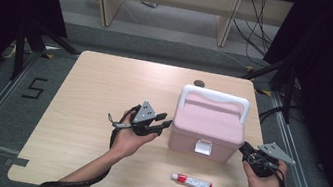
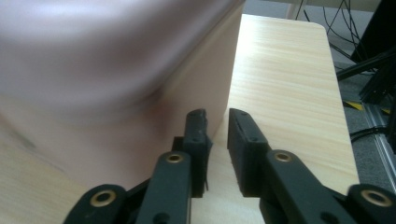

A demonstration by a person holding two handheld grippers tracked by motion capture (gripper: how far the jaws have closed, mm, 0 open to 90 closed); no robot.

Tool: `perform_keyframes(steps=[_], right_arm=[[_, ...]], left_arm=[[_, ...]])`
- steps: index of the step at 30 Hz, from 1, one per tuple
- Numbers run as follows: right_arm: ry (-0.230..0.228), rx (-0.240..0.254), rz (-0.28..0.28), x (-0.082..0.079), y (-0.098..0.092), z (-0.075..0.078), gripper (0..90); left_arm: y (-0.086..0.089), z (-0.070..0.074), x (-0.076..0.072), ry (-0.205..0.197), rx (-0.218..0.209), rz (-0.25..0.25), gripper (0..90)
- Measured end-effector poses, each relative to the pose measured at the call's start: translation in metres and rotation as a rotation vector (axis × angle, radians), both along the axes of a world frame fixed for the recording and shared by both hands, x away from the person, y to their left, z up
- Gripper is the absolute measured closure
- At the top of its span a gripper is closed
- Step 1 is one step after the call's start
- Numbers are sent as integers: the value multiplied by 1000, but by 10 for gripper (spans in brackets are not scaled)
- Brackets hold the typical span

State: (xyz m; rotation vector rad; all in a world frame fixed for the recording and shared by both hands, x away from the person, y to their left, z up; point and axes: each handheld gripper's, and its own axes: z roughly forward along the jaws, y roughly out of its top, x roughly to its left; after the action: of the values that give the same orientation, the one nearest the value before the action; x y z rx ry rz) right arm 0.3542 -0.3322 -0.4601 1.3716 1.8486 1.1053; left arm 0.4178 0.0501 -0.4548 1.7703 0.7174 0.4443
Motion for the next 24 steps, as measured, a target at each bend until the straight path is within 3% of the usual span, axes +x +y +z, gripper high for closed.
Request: perform_keyframes(steps=[1,3,4,5,6,7,8,9,10,11,12,17,18,20,21,22,24], right_arm=[[10,10,-11,-3,0,0,751],[-15,-15,-14,-6,-5,1,722],[3,20,-28,-9,-3,1,709],[-5,4,-29,-9,-5,1,699],[10,32,-36,-11,-4,2,689],[-15,-1,-15,-11,-7,2,680],[-21,-3,-26,-12,-8,2,671],[-14,34,-40,-14,-5,1,661],[-15,13,-25,-15,-7,2,655],[10,27,-50,-19,-6,3,651],[-21,3,-42,-19,-8,2,649],[-20,2,-33,-22,-8,4,640],[-3,27,-29,-23,-6,5,640],[-17,0,-17,-24,-4,7,645],[2,24,-10,-25,-1,8,649],[-7,1,2,-24,-2,8,651],[3,4,9,-25,1,9,655]], left_arm=[[2,3,0,1,-12,1,595],[4,8,1,7,-36,8,548],[5,11,2,12,-50,8,526],[5,13,2,14,-65,7,509],[6,16,2,16,-69,9,495],[6,18,1,12,-74,9,479],[6,19,2,9,-80,10,467],[7,22,2,13,-84,14,455],[7,23,2,16,-97,14,447],[7,23,2,16,-97,14,442],[7,27,3,23,-110,17,438],[5,33,5,29,-131,11,427],[5,34,7,33,-142,12,427],[5,38,10,37,-159,21,427],[5,39,12,40,-167,23,427],[5,41,14,44,-173,26,429],[3,44,19,46,-172,27,434]])
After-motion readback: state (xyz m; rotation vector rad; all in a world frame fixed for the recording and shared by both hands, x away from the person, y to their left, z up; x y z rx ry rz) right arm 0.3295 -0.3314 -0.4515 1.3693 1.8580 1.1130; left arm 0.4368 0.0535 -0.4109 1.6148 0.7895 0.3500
